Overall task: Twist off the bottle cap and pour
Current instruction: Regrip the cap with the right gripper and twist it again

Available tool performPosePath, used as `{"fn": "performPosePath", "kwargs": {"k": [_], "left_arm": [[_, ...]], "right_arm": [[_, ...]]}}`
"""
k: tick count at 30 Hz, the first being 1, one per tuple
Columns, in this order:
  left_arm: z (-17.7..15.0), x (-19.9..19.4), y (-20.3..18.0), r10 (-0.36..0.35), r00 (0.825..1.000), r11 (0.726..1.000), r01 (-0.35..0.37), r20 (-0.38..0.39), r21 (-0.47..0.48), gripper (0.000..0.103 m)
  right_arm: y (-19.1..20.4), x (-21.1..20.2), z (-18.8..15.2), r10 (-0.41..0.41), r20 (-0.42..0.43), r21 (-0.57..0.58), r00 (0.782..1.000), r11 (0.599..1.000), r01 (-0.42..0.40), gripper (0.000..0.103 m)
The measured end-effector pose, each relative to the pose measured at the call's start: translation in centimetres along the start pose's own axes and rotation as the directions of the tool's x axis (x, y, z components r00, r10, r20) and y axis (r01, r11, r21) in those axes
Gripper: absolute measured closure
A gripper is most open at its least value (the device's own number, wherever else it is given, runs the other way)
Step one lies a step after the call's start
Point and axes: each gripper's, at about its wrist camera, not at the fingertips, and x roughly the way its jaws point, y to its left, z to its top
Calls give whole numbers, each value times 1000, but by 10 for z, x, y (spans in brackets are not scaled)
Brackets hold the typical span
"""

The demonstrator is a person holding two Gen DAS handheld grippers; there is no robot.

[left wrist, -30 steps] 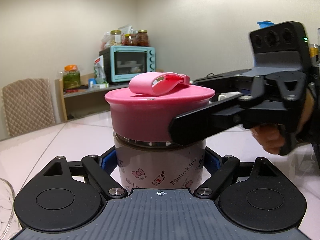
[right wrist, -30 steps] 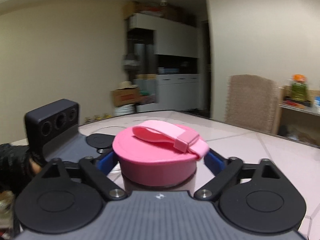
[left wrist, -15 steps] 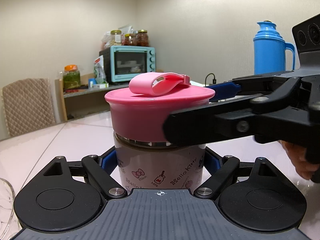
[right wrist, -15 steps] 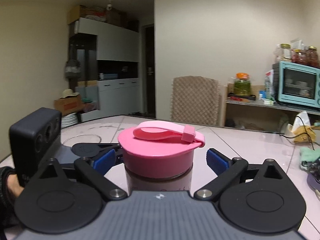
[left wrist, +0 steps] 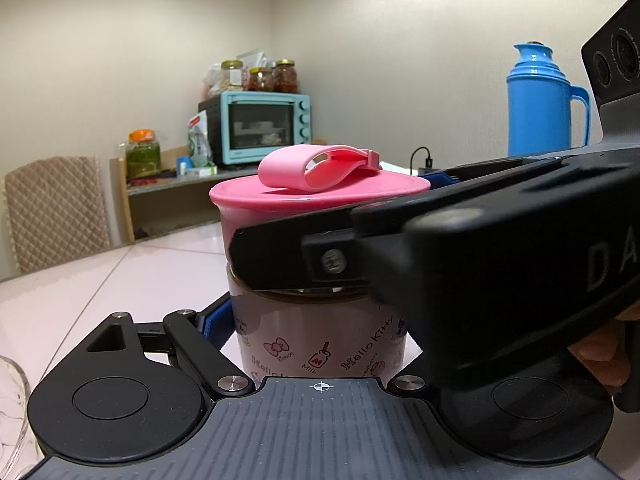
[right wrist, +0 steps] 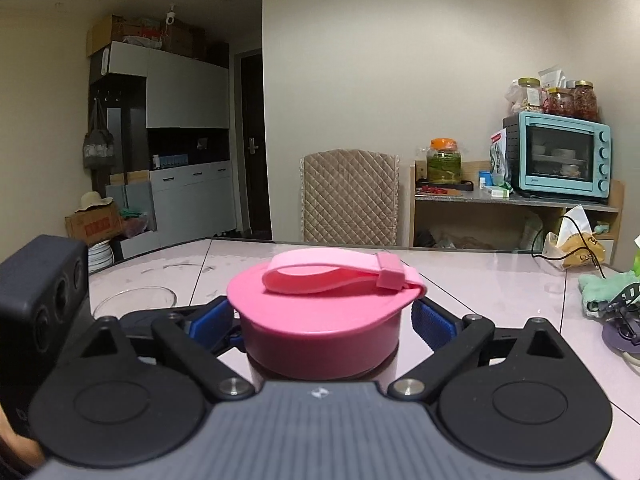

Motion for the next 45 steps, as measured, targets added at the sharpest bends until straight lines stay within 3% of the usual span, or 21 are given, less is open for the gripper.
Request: {"fn": "performPosePath", "kwargs": {"k": [5, 10, 14, 21, 23, 26, 29, 36, 39, 45], "left_arm": [[1, 0, -1, -1, 1000, 1000, 1, -1, 2, 13], [1, -1, -1, 0, 1000, 1000, 0, -1, 1, 14], [1, -1, -1, 0, 1000, 1000, 0, -1, 0, 13], [1, 0, 1, 0, 1000, 1000, 0, -2, 2, 14], [1, 0, 1, 0, 1000, 1000, 0, -1, 1, 14], [1, 0, 1, 0, 1000, 1000, 0, -2, 0, 13], [1, -1, 1, 0, 1000, 1000, 0, -1, 0, 13], [1, -1, 3, 0, 1000, 1000, 0, -1, 1, 13], [1, -1, 4, 0, 1000, 1000, 0, -1, 1, 13], [2, -1, 4, 0, 1000, 1000, 0, -1, 1, 13]], "right_arm": [[-4, -1, 1, 47, -2, -33, 999, 998, -47, 18], [-22, 0, 3, 180, -11, -92, 984, 979, -180, 18], [-46, 6, 7, 335, -35, -131, 942, 933, -336, 18], [-80, 21, 18, 563, -77, -165, 823, 807, -567, 18], [-79, 20, 20, 567, -80, -173, 820, 802, -571, 18], [-75, 16, 21, 544, -70, -171, 836, 819, -547, 15], [-63, 5, 19, 468, -59, -165, 882, 866, -471, 7], [-38, -19, 19, 273, -12, -117, 962, 955, -273, 7], [-31, -22, 17, 207, -3, -64, 978, 976, -207, 7], [-13, -21, 10, 102, 6, -66, 995, 993, -101, 7]]}}
